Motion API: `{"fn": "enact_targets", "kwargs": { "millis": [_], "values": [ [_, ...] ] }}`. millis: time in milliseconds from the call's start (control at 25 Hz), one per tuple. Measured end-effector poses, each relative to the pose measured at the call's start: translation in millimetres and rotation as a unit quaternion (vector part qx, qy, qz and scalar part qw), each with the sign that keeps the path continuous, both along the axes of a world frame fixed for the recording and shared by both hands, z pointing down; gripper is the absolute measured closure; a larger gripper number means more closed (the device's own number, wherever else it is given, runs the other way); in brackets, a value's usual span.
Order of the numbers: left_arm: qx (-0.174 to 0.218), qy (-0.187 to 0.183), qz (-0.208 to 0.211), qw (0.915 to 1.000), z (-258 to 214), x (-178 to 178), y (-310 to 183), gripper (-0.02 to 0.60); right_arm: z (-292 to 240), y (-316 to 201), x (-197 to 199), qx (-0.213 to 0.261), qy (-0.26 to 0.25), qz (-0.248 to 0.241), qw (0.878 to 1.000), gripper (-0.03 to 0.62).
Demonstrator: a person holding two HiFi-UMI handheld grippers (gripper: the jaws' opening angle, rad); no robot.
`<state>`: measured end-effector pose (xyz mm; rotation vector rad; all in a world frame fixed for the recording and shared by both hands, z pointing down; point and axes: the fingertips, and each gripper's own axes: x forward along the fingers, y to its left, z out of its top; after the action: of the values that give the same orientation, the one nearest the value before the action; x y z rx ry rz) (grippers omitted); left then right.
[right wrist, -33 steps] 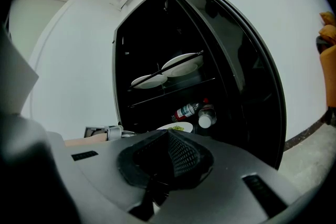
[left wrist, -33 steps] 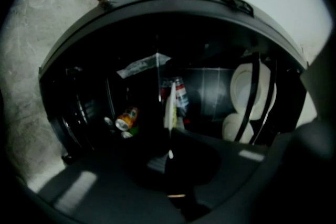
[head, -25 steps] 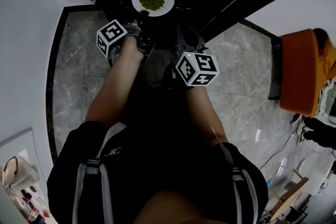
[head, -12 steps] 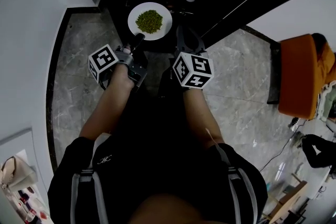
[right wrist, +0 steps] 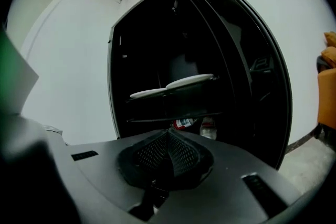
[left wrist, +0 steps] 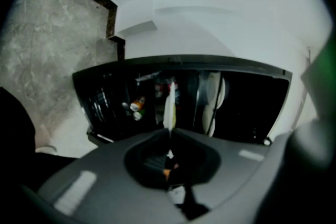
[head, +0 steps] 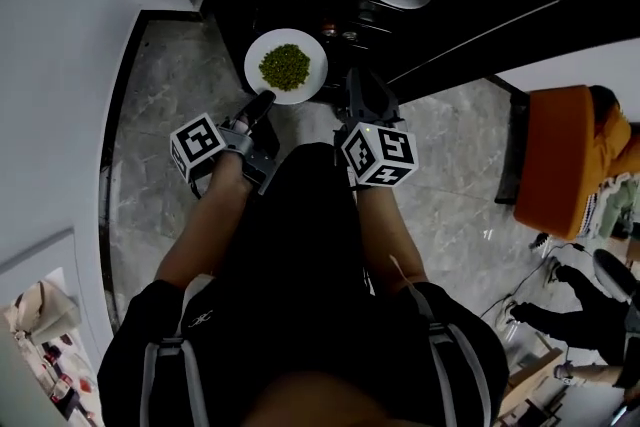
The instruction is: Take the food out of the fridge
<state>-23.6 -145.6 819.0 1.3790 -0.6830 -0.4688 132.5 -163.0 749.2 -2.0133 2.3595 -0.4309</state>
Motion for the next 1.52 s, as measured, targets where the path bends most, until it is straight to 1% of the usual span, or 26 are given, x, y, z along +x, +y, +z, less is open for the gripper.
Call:
{"fn": "enact_targets", "kwargs": {
  "millis": [120,280,360,440,520,640,840,1040,1120,1200,1360,1520],
  "values": [
    [-0.007,0.000,0.012,0.9999,-42.3,2.5,13.3,0.574,-42.3,7.4,0.3,-0.012,0.009,-0.002,1.000,0.594],
    [-0.004,0.000,0.022,0.9997,-115.0,-5.6,35.7,0.574,-107.8,22.6,-11.1,-0.027,0.011,-0.008,1.000,0.594],
    [0.004,0.009,0.026,0.9996,-157.1,-12.7,46.9,0.574,-143.9,32.4,-20.4,-0.031,-0.001,-0.013,0.999,0.594],
    [0.001,0.021,0.027,0.9994,-197.8,-20.1,59.8,0.574,-181.7,44.2,-27.7,-0.033,-0.022,-0.014,0.999,0.594],
    [0.005,0.015,0.033,0.9993,-239.8,-26.9,71.1,0.574,-220.0,55.6,-32.0,-0.034,-0.032,-0.007,0.999,0.594],
    [0.017,0.005,0.039,0.9991,-302.4,-35.7,83.3,0.574,-272.9,72.6,-38.0,-0.036,-0.032,0.004,0.999,0.594],
    [0.031,-0.002,0.039,0.9987,-386.2,-47.8,98.7,0.574,-338.5,99.1,-48.2,-0.036,-0.026,0.009,0.999,0.594],
    [0.052,0.003,0.030,0.9982,-438.3,-47.8,87.3,0.572,-373.5,97.1,-48.1,-0.027,-0.041,0.009,0.999,0.594],
    [0.056,0.014,0.028,0.9979,-456.1,-44.6,78.8,0.572,-386.4,91.5,-48.2,-0.017,-0.038,0.003,0.999,0.594],
    [0.070,0.023,0.025,0.9970,-477.1,-39.2,66.7,0.571,-401.2,82.9,-46.2,-0.004,-0.034,-0.003,0.999,0.594],
    [0.097,0.021,0.020,0.9948,-510.8,-29.8,38.8,0.571,-424.1,71.0,-37.4,0.014,-0.034,-0.005,0.999,0.594],
    [0.115,0.020,-0.010,0.9931,-528.4,-27.4,-1.1,0.572,-429.6,59.8,-31.4,0.021,-0.024,-0.011,0.999,0.594]
  ]
}}
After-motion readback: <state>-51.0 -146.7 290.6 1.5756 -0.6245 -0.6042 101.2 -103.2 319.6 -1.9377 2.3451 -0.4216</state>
